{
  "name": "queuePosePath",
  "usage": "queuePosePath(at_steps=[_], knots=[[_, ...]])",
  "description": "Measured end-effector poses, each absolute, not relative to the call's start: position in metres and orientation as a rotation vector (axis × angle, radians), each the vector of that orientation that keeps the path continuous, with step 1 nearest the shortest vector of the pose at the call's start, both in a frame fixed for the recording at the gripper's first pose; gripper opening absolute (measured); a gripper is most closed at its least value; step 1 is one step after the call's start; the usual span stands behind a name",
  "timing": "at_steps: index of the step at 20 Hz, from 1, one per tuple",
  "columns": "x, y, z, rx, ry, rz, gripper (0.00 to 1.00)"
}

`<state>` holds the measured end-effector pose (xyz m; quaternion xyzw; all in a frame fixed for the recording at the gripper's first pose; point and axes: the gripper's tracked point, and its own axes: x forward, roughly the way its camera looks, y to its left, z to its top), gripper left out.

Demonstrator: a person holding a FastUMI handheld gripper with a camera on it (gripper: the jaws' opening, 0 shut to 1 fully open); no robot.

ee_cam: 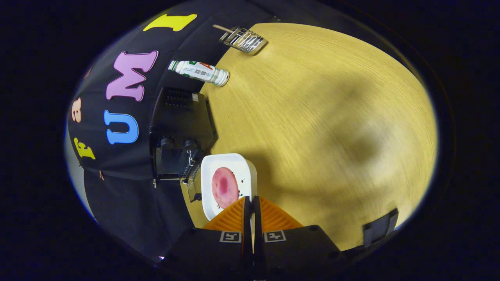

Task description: Open the toaster oven, put the food inside, and close the toaster oven door.

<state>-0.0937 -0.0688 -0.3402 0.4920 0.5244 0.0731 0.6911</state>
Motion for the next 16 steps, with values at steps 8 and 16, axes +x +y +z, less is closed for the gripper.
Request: queuePosePath(at_steps=[8,16], knots=[[-0.101,0.032,-0.297,1.182,1.099,0.124,0.07],[-0.065,0.106,-0.304,1.260,0.978,-0.056,0.06]])
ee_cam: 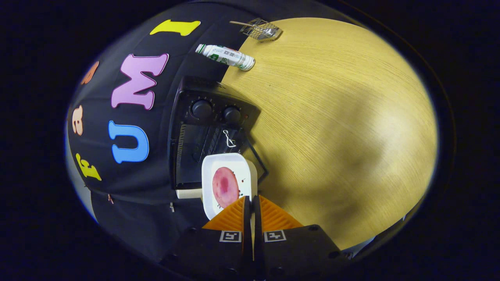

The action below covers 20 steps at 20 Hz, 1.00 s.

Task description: Open the toaster oven, put the food inside, and close the toaster oven door.

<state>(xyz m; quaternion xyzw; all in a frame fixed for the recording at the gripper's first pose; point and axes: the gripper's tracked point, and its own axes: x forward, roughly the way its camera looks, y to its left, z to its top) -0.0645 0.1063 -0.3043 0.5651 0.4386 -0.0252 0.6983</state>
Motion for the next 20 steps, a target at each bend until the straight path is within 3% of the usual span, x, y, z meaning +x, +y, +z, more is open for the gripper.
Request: queuePosePath(at_steps=[5,20], knots=[[-0.019,0.141,-0.304,1.381,0.870,-0.210,0.07],[0.087,0.189,-0.311,1.556,0.682,-0.489,0.07]])
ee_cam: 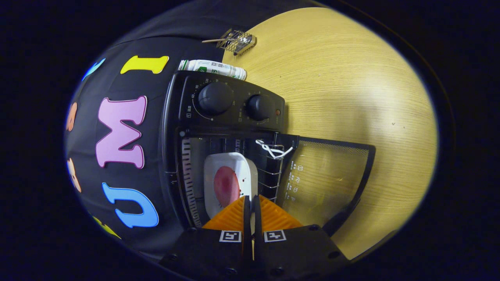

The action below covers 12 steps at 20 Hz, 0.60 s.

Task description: Open the toaster oven, put the food inside, and close the toaster oven door.

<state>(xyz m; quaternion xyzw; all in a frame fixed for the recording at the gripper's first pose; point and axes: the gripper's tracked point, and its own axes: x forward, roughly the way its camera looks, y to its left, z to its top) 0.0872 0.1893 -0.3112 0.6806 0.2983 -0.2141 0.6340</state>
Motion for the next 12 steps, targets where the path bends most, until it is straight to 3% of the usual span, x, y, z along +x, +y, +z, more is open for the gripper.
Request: queuePosePath(at_steps=[7,12], knots=[[0.106,0.191,-0.327,1.549,0.684,-0.548,0.07],[0.110,0.200,-0.327,1.610,0.721,-0.499,0.10]])
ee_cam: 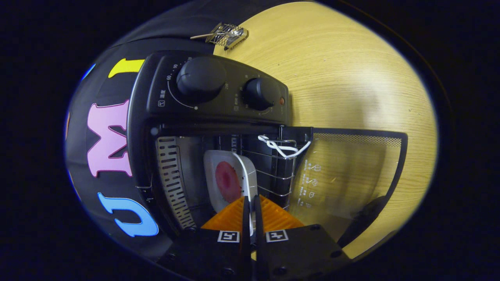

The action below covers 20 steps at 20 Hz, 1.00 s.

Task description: Open the toaster oven, put the food inside, and close the toaster oven door.

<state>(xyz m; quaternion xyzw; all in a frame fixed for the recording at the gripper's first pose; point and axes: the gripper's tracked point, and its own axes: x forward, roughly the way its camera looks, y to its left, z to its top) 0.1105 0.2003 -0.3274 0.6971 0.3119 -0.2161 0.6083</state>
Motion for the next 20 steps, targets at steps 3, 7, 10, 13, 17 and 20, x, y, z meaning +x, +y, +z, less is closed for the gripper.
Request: queuePosePath(at_steps=[3,7,10,13,17,20], knots=[[0.116,0.202,-0.321,1.614,0.705,-0.442,0.31],[0.105,0.210,-0.306,1.573,0.729,-0.347,0.79],[0.073,0.220,-0.303,1.462,0.825,-0.273,0.97],[0.039,0.230,-0.299,1.342,0.903,-0.180,0.98],[0.002,0.241,-0.285,1.196,0.936,-0.046,0.98],[-0.012,0.245,-0.270,1.096,0.906,0.055,0.98]])
